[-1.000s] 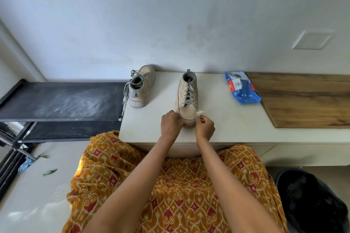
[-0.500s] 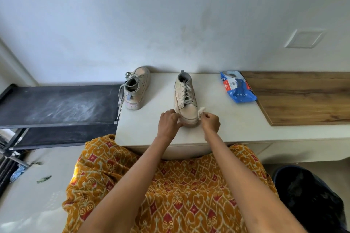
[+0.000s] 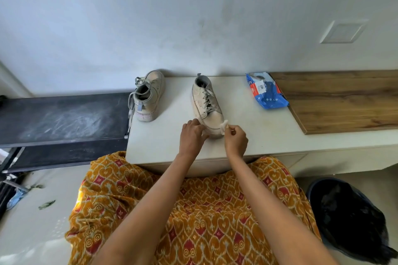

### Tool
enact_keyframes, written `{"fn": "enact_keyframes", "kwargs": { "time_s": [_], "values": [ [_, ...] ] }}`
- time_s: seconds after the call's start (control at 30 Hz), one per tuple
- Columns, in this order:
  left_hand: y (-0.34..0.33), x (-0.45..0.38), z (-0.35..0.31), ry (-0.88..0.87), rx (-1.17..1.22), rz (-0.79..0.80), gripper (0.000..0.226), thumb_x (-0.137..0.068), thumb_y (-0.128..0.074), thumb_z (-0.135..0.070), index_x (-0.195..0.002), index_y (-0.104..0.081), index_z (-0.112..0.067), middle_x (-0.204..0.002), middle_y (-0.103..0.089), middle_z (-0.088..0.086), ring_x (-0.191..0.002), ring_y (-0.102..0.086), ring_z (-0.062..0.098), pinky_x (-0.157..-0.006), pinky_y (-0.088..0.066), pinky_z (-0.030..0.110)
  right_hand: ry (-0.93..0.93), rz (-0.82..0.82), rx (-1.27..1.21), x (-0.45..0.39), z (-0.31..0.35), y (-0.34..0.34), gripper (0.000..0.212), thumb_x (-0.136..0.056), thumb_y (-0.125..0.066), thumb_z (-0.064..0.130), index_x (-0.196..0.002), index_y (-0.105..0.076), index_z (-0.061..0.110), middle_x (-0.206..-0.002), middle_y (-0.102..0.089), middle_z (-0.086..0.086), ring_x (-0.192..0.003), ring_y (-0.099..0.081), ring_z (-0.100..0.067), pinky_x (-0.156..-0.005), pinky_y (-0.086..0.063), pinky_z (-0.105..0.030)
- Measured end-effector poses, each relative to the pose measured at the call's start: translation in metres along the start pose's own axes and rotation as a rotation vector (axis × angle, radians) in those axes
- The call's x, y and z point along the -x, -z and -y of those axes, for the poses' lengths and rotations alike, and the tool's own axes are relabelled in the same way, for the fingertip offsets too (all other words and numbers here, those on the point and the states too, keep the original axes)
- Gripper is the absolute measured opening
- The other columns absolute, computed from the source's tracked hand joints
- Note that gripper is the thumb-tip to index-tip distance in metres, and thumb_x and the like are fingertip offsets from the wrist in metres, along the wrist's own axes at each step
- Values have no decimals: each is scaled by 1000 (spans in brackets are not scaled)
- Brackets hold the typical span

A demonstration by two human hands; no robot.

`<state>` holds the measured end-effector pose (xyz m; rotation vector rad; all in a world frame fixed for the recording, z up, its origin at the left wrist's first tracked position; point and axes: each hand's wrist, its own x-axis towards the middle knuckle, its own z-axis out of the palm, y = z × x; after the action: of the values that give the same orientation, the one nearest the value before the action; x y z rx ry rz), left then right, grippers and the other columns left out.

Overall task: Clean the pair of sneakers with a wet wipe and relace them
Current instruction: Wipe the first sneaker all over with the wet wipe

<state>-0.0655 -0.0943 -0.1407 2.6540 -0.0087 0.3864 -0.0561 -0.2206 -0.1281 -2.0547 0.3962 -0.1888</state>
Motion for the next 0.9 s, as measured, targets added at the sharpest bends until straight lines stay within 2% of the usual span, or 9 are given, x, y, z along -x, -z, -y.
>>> {"fn": "enact_keyframes", "kwargs": {
  "time_s": [0.07, 0.1, 0.17, 0.2, 0.47, 0.53, 0.67, 0.8, 0.9],
  "values": [
    [-1, -4, 1, -165, -36, 34, 28, -71, -79, -17, -96, -71, -6, -106, -63, 15, -95, -59, 35, -83, -47, 40, -66, -33, -30, -19, 10, 9, 27, -96, -51, 27, -106, -67, 8, -109, -68, -8, -99, -62, -23, -68, -39, -22],
    [-3, -6, 1, -262, -67, 70, 35, -73, -77, -18, -105, -68, -6, -116, -62, 17, -106, -58, 37, -93, -45, 42, -106, -45, -43, -29, 12, 14, 26, -96, -50, 24, -108, -67, 8, -112, -67, -8, -102, -61, -24, -72, -40, -23],
    [-8, -7, -3, -386, -133, 152, 51, -85, -67, -27, -129, -53, -4, -135, -52, 16, -129, -44, 31, -113, -25, 41, -168, -48, -25, -45, 11, 20, 27, -96, -48, 21, -111, -66, 8, -116, -66, -9, -105, -60, -26, -76, -41, -26],
    [-11, -7, -6, -398, -147, 167, 56, -89, -60, -31, -136, -45, -3, -140, -46, 15, -134, -38, 28, -116, -17, 38, -191, -35, -3, -49, 8, 21, 27, -96, -48, 20, -111, -67, 8, -116, -66, -10, -105, -60, -27, -76, -41, -28],
    [-16, -8, -5, -393, -110, 164, 55, -92, -52, -25, -140, -38, -3, -144, -42, 14, -137, -34, 22, -116, -5, 28, -125, -127, -31, -5, -8, 1, 23, -96, -46, 14, -107, -63, 4, -106, -67, -11, -96, -61, -26, -70, -37, -24],
    [-15, -8, 4, -434, -127, 140, 51, -89, -55, -18, -136, -45, -2, -140, -47, 16, -133, -41, 23, -115, -10, 30, -87, -111, -38, 5, -18, -2, 17, -94, -50, 14, -98, -63, 4, -96, -68, -13, -86, -61, -26, -66, -35, -25],
    [-14, -12, 12, -524, -152, 45, 44, -71, -78, -7, -112, -65, -2, -112, -66, 17, -104, -65, 27, -102, -37, 41, -50, -72, 4, 9, -21, 4, 15, -93, -52, 14, -94, -63, 4, -90, -67, -10, -79, -58, -22, -63, -33, -26],
    [-9, -21, 5, -586, -166, -28, 32, -66, -80, 1, -96, -70, -4, -92, -69, 12, -82, -68, 28, -94, -47, 41, 16, 56, 29, -17, -21, 13, 26, -94, -51, 26, -96, -68, 7, -91, -64, -7, -83, -57, -22, -66, -35, -24],
    [-12, -25, 2, -579, -167, -54, 25, -68, -77, 3, -90, -70, -7, -85, -67, 8, -75, -66, 26, -93, -49, 39, 72, 154, 60, -43, -22, 20, 32, -93, -55, 31, -74, -66, 8, -72, -61, -9, -72, -56, -24, -61, -39, -28]
  ]
}}
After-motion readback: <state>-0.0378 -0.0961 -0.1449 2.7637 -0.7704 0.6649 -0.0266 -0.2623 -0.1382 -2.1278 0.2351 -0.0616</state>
